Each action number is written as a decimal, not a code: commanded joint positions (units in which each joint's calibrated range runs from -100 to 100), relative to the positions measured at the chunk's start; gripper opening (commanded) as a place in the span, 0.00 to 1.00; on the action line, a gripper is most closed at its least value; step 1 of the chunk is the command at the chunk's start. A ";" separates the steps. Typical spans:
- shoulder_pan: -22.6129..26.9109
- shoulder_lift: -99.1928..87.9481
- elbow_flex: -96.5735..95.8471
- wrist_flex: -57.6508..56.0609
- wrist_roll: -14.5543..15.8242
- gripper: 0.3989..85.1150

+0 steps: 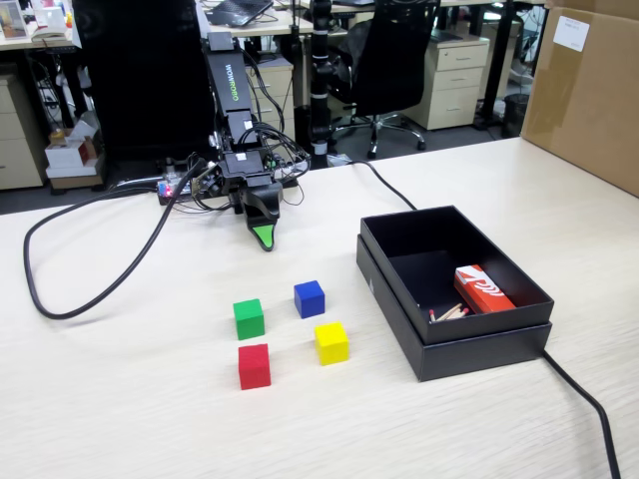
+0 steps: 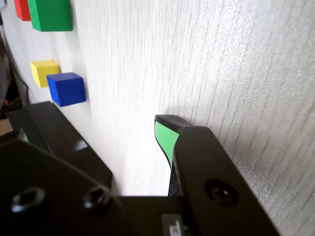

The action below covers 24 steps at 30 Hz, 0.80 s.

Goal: Put the green cube on top of the red cube

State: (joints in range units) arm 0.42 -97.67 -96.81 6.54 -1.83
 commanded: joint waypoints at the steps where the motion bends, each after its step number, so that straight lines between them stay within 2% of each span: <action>1: 0.00 -0.04 -0.38 -2.61 -0.05 0.59; 15: 0.00 -0.49 -0.38 -2.61 -0.15 0.59; 18: 0.20 -0.49 -0.29 -2.61 0.73 0.58; 24: -1.37 -0.49 3.88 -10.21 0.68 0.57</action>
State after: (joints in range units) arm -0.27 -98.32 -95.53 4.30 -1.20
